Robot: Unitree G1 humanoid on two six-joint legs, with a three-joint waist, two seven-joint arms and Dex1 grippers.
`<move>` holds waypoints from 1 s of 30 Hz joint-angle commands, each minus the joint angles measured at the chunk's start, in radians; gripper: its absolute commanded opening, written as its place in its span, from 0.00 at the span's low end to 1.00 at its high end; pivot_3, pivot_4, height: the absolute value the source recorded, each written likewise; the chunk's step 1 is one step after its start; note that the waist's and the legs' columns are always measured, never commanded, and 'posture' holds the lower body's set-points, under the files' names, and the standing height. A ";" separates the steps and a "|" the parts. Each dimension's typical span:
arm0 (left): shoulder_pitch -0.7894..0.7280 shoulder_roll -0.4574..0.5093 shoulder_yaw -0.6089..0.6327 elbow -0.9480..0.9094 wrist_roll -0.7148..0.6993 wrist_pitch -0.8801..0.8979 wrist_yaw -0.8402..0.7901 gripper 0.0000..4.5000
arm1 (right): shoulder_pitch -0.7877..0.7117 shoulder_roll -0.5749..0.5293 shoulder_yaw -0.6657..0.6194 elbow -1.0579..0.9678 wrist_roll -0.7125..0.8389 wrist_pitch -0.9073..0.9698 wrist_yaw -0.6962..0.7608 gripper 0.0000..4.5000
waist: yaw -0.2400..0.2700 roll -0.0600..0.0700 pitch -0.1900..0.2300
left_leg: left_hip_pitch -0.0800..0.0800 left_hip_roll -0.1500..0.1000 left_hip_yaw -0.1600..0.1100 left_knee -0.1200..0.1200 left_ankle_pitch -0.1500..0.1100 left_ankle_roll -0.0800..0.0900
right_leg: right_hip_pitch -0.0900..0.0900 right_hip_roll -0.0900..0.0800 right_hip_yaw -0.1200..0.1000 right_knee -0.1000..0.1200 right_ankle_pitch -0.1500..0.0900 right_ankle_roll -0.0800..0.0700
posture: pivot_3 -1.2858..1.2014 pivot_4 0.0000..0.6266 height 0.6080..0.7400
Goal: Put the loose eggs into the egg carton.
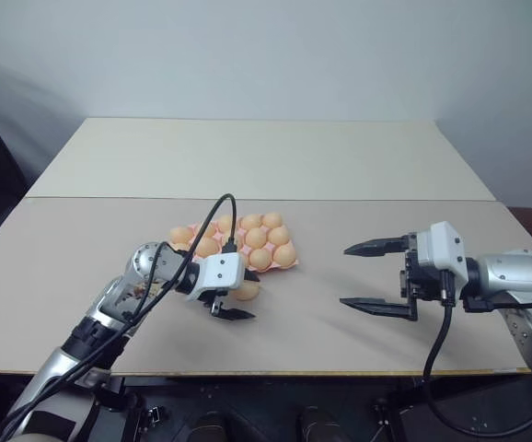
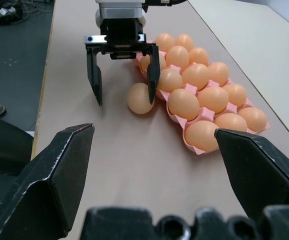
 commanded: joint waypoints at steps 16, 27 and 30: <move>-0.025 0.029 -0.044 -0.009 0.134 -0.040 0.027 0.59 | -0.022 0.008 -0.024 -0.044 0.019 -0.014 -0.013 1.00 | 0.001 0.000 0.000 | 0.000 0.000 0.000 0.000 0.000 0.000 | 0.000 0.000 0.000 0.000 0.000 0.000 | 0.52 0.24 1.00; -0.013 0.008 0.038 -0.071 -0.041 0.003 -0.030 0.33 | -0.033 0.012 -0.019 -0.039 0.019 -0.013 -0.020 1.00 | 0.002 0.000 0.000 | -0.001 0.000 0.000 0.000 0.000 0.000 | -0.001 0.000 0.000 0.000 0.000 0.000 | 0.52 0.24 1.00; -0.029 -0.017 0.114 -0.133 -0.194 0.115 -0.041 0.33 | -0.037 0.013 -0.017 -0.035 0.021 -0.014 -0.020 1.00 | 0.002 0.000 0.000 | -0.002 0.000 0.000 0.000 0.000 0.000 | -0.002 0.000 0.000 0.000 0.000 0.000 | 0.52 0.24 1.00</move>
